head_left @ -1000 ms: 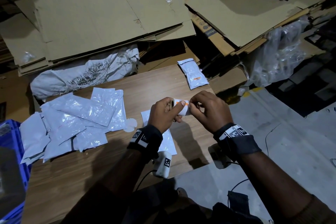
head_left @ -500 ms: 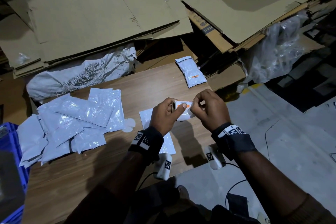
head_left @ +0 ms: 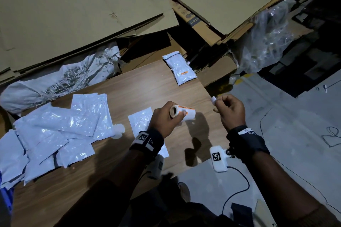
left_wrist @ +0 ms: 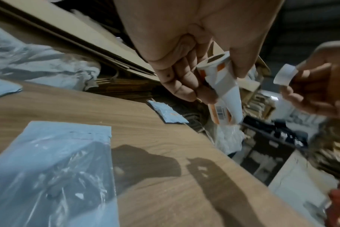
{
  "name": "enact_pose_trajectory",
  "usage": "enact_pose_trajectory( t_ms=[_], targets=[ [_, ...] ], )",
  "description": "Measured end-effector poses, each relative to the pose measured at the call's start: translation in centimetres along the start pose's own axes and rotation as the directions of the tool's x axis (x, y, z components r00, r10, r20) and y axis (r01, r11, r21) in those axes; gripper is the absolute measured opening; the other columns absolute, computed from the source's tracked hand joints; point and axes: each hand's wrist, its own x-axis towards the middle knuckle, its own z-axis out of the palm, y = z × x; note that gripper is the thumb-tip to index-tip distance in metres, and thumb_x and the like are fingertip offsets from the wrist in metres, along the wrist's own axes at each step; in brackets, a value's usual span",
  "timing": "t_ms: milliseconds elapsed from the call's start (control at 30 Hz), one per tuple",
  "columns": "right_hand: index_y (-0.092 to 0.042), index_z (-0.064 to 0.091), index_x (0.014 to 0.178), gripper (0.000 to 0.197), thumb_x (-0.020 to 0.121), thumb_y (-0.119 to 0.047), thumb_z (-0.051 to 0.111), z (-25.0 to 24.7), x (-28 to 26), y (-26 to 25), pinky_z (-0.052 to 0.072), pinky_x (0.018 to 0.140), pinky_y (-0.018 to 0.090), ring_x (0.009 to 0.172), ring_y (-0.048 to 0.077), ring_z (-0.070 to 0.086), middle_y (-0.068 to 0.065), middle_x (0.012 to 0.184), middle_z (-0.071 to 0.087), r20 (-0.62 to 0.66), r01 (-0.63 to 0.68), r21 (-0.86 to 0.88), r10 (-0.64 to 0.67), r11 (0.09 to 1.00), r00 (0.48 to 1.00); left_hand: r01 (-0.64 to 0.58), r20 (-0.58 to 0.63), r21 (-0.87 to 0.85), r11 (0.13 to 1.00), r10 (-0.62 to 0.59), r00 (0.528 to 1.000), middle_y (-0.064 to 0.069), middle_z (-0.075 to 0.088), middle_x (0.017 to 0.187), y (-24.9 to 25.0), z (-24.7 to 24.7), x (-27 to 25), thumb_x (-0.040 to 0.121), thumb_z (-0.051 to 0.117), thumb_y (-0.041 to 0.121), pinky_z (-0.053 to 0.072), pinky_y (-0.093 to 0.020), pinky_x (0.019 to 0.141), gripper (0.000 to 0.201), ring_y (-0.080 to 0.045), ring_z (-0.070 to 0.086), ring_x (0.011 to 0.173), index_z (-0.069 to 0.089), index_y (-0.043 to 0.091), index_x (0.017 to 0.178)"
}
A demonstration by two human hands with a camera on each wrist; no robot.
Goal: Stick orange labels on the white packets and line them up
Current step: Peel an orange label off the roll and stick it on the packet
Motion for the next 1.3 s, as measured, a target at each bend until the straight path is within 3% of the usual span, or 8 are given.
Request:
enact_pose_trajectory(
  t_ms=[133,333,633,767,900,1000,1133,1300],
  targets=[
    [-0.019,0.064,0.071,0.024,0.083,-0.037,0.074,-2.2,-0.6,2.4,0.058,0.074,0.050,0.072,0.022,0.064,-0.004,0.069,0.066,-0.006,-0.016,-0.149,0.015,0.989,1.000,-0.062,0.156,0.271,0.961,0.019,0.988,0.002,0.071,0.090,-0.2,2.8,2.0,0.084,0.068,0.055,0.055,-0.038,0.071,0.032,-0.023,0.066,0.086,0.060,0.028,0.099],
    [-0.018,0.065,0.070,0.022,0.087,-0.019,0.079,-4.4,-2.0,5.4,0.054,0.072,0.035,0.073,0.015,0.063,-0.004,0.071,0.066,-0.059,-0.066,-0.188,0.055,0.980,0.997,-0.150,0.327,0.460,0.875,-0.010,0.945,-0.008,0.070,0.100,0.2,8.5,4.5,0.084,0.068,0.056,0.052,-0.038,0.070,0.042,-0.035,0.065,0.091,0.056,0.021,0.105],
    [-0.013,0.068,0.075,0.017,0.089,-0.016,0.077,-4.7,-2.2,6.8,0.051,0.068,0.017,0.079,0.010,0.065,-0.002,0.077,0.070,-0.077,-0.104,-0.219,0.089,0.970,0.993,-0.319,0.375,0.683,0.657,0.058,0.925,-0.009,0.070,0.108,0.6,12.1,5.4,0.088,0.062,0.064,0.043,-0.037,0.070,0.055,-0.036,0.067,0.095,0.051,0.018,0.115],
    [-0.012,0.068,0.076,0.016,0.089,-0.016,0.077,-3.3,-1.6,6.3,0.050,0.067,0.014,0.080,0.009,0.065,0.000,0.079,0.071,-0.054,-0.084,-0.216,0.074,0.973,0.996,-0.301,0.386,0.688,0.661,0.018,0.922,-0.010,0.071,0.105,1.0,11.5,5.5,0.086,0.063,0.063,0.040,-0.038,0.069,0.053,-0.037,0.068,0.094,0.049,0.020,0.114],
    [-0.011,0.069,0.078,0.014,0.088,-0.014,0.077,-1.7,-1.2,5.9,0.047,0.065,0.010,0.079,0.006,0.065,0.002,0.081,0.071,-0.035,-0.052,-0.210,0.046,0.976,0.998,-0.259,0.408,0.643,0.721,-0.036,0.912,-0.005,0.069,0.108,1.2,9.2,5.9,0.081,0.065,0.066,0.046,-0.040,0.073,0.068,-0.035,0.066,0.098,0.041,0.029,0.132],
    [-0.011,0.068,0.077,0.014,0.088,-0.011,0.077,0.0,-1.0,5.3,0.048,0.066,0.011,0.077,0.006,0.064,0.002,0.080,0.071,0.013,-0.015,-0.212,0.019,0.977,1.000,-0.172,0.322,0.565,0.807,-0.023,0.947,0.011,0.071,0.093,0.8,6.1,5.5,0.088,0.060,0.057,0.047,-0.035,0.070,0.042,-0.023,0.067,0.088,0.049,0.038,0.123],
    [-0.019,0.064,0.074,0.018,0.087,-0.010,0.074,3.3,-1.1,4.2,0.050,0.064,0.023,0.077,0.012,0.064,-0.003,0.080,0.066,0.142,0.116,-0.266,-0.081,0.957,0.987,0.068,0.217,0.033,0.997,-0.073,0.973,0.001,0.075,0.076,-0.4,2.2,3.8,0.100,0.059,0.036,0.050,-0.027,0.063,0.022,-0.015,0.070,0.068,0.070,0.022,0.087],
    [-0.017,0.065,0.078,0.012,0.086,-0.013,0.072,8.9,-2.2,1.9,0.051,0.062,0.025,0.079,0.010,0.062,-0.007,0.084,0.061,0.339,0.325,-0.254,-0.231,0.911,0.912,0.244,0.187,-0.322,0.915,-0.191,0.964,-0.012,0.073,0.075,-0.9,-2.3,0.6,0.106,0.053,0.025,0.055,-0.025,0.061,0.032,-0.021,0.072,0.064,0.074,0.011,0.086]
  ],
)
